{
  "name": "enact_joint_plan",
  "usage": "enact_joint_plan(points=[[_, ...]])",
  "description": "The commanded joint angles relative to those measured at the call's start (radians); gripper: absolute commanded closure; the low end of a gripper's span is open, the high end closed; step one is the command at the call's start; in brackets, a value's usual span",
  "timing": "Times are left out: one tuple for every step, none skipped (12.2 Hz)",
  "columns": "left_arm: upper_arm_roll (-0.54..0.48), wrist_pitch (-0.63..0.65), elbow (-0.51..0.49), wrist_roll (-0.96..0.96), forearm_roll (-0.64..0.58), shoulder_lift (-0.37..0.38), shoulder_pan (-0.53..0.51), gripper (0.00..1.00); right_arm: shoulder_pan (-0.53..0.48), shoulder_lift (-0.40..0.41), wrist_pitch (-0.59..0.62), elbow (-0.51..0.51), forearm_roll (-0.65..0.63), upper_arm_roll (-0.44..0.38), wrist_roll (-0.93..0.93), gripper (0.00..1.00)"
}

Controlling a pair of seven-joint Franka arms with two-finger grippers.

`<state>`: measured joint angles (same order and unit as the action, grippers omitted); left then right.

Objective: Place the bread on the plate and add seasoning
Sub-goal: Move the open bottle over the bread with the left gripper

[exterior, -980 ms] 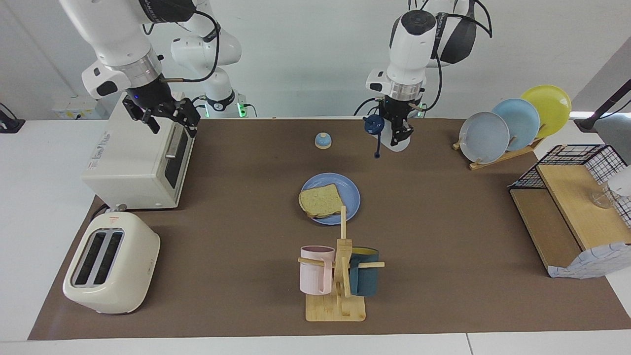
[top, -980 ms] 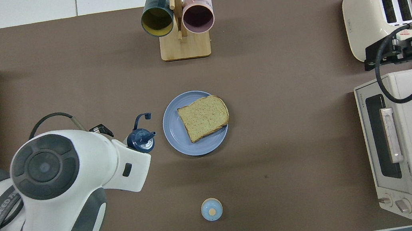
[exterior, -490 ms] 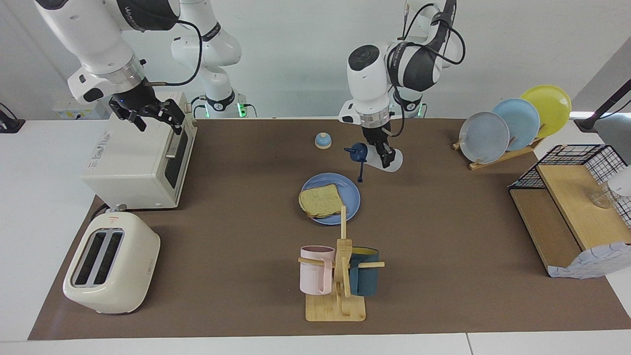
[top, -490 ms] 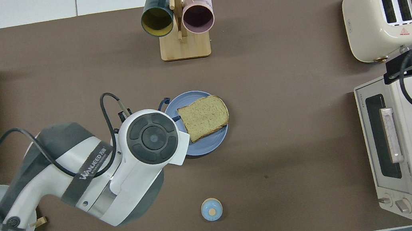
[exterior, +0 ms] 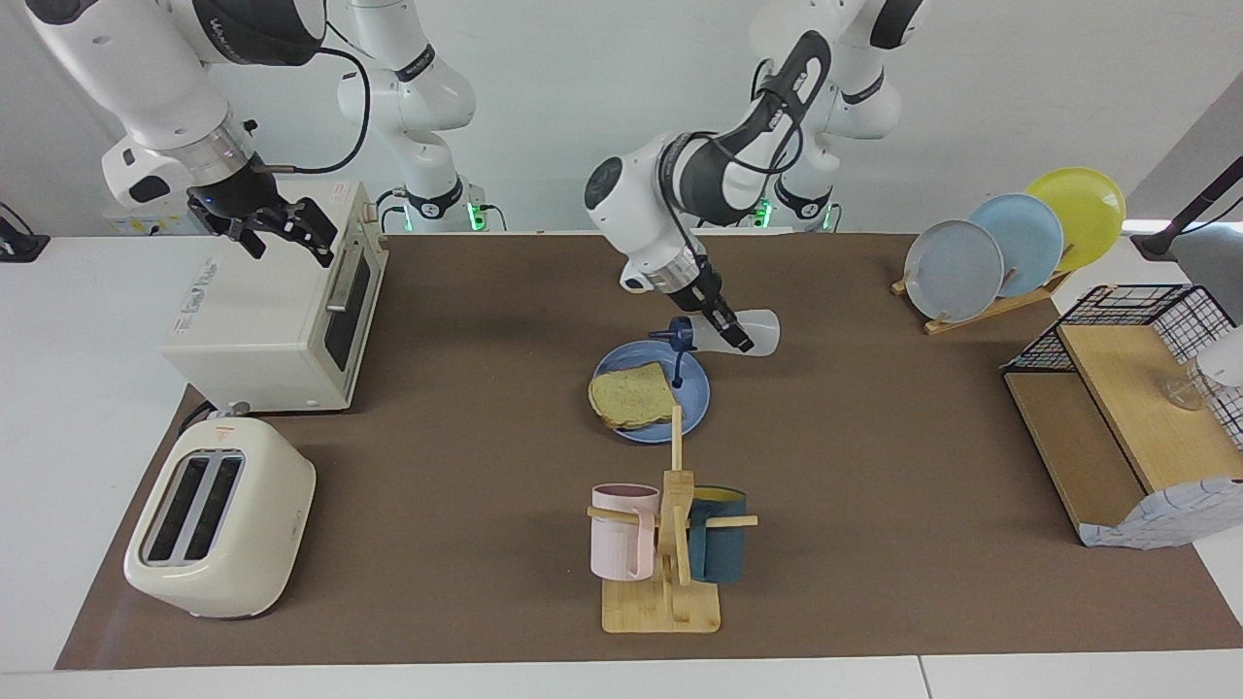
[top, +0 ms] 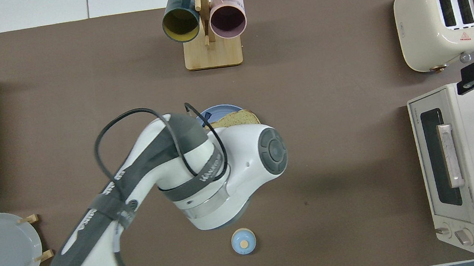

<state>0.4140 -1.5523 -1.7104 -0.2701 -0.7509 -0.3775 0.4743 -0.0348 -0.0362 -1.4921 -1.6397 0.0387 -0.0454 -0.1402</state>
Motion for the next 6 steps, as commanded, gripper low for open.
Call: enact_joint_plan(points=[[-0.014, 0.103, 0.091, 0.022, -0.089, -0.078, 0.055, 1.0, -0.017, -0.007, -0.02, -0.018, -0.01, -0.005, 0.027, 0.0], [-0.014, 0.122, 0.091, 0.022, -0.123, -0.08, 0.066, 1.0, -0.016, -0.008, -0.043, -0.025, -0.01, -0.007, 0.025, 0.0], [-0.014, 0.15, 0.091, 0.022, -0.145, -0.086, 0.078, 1.0, -0.014, -0.008, -0.036, -0.023, -0.011, -0.007, 0.025, 0.0], [-0.014, 0.175, 0.091, 0.022, -0.174, -0.086, 0.085, 1.0, -0.014, -0.007, -0.013, -0.019, -0.016, -0.004, 0.022, 0.0], [-0.014, 0.219, 0.091, 0.022, -0.201, -0.09, 0.093, 1.0, -0.016, -0.008, -0.022, -0.022, -0.022, -0.004, 0.024, 0.0], [-0.015, 0.295, 0.094, 0.022, -0.265, -0.148, 0.139, 1.0, -0.017, -0.008, -0.043, -0.026, -0.022, -0.008, 0.027, 0.0]])
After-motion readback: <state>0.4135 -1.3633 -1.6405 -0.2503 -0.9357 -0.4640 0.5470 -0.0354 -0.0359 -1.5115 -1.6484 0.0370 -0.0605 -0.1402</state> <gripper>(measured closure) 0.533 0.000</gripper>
